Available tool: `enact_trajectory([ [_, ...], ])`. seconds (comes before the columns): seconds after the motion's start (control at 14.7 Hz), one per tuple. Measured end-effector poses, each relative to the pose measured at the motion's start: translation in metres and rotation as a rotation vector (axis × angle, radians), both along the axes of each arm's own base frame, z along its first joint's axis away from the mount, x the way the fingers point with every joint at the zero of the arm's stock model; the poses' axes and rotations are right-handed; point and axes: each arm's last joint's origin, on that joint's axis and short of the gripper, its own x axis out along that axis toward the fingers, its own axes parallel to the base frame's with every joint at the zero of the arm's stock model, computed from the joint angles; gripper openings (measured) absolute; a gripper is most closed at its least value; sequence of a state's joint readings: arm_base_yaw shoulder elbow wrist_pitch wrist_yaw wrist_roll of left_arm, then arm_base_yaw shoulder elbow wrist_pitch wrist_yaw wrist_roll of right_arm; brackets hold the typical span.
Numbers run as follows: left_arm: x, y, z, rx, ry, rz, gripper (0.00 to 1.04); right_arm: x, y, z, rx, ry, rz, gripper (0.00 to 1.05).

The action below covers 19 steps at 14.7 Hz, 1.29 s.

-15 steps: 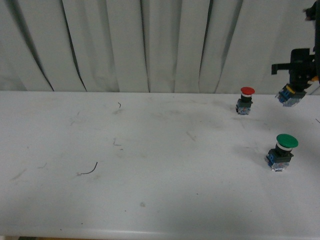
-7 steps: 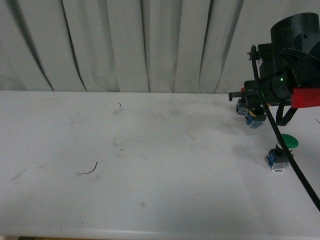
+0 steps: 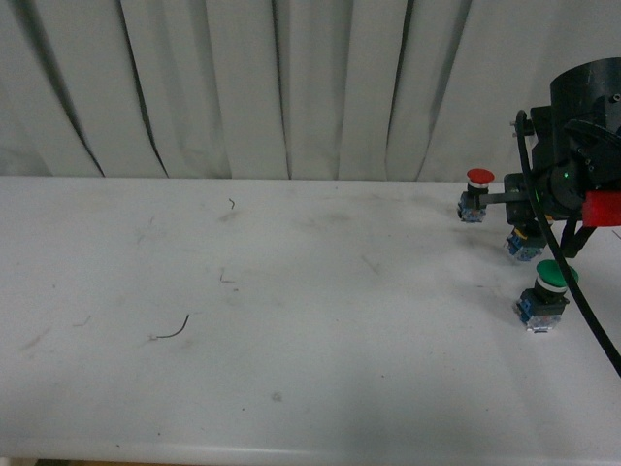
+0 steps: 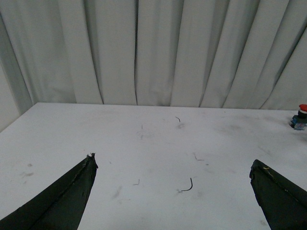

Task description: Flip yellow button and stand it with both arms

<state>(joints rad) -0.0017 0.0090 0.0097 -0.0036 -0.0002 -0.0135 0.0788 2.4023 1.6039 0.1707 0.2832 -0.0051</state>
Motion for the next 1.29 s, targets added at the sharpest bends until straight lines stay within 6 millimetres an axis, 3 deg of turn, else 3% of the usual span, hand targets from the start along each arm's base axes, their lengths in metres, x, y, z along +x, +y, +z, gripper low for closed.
enact_trajectory([
  [0.41, 0.000, 0.000, 0.000, 0.000, 0.000, 0.000, 0.98, 0.002, 0.016, -0.006, -0.010, 0.018, 0.015, 0.33],
  [1.29, 0.000, 0.000, 0.000, 0.000, 0.000, 0.000, 0.98, 0.005, 0.018, -0.012, -0.047, 0.013, -0.029, 0.33],
])
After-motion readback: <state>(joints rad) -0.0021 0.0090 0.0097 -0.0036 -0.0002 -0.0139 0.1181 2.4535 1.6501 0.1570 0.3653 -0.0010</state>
